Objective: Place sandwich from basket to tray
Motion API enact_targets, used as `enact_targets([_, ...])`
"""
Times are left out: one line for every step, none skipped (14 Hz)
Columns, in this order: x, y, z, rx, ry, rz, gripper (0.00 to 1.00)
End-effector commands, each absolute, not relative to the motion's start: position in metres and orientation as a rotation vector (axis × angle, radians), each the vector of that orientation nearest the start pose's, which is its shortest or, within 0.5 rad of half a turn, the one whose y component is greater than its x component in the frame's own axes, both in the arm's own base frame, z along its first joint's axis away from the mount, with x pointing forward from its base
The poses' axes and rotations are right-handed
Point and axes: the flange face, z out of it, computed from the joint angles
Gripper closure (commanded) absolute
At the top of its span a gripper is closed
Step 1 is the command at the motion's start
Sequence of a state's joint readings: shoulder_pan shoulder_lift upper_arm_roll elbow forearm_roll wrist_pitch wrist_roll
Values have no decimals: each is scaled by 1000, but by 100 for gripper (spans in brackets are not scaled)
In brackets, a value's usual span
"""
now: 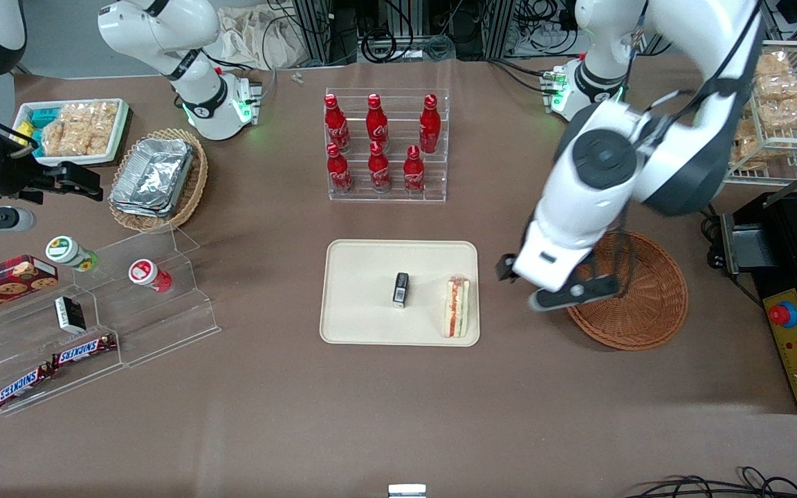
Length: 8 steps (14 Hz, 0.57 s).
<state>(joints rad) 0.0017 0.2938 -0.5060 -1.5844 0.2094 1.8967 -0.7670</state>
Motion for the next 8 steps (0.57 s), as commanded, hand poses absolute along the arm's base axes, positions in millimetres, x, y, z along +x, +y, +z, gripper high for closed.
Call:
enact_targets([539,-229,511,-3079,-388,-156,0])
enact_targets([534,-209,517,-3083,-378,-150,0])
enact_targets([531,-192,523,-3086,-316,-151,0])
enact_targets([530,-173,526,-3093,-261,-133,0])
enact_targets([533,-154,528,-3107,-232,-84,0])
enact_targets([536,-136,530,-3109,-203,-61,0])
enact_targets([539,-123,535,-3110,-141,-54,0])
enact_targets([541,-113,540,-3103,-79,-39,0])
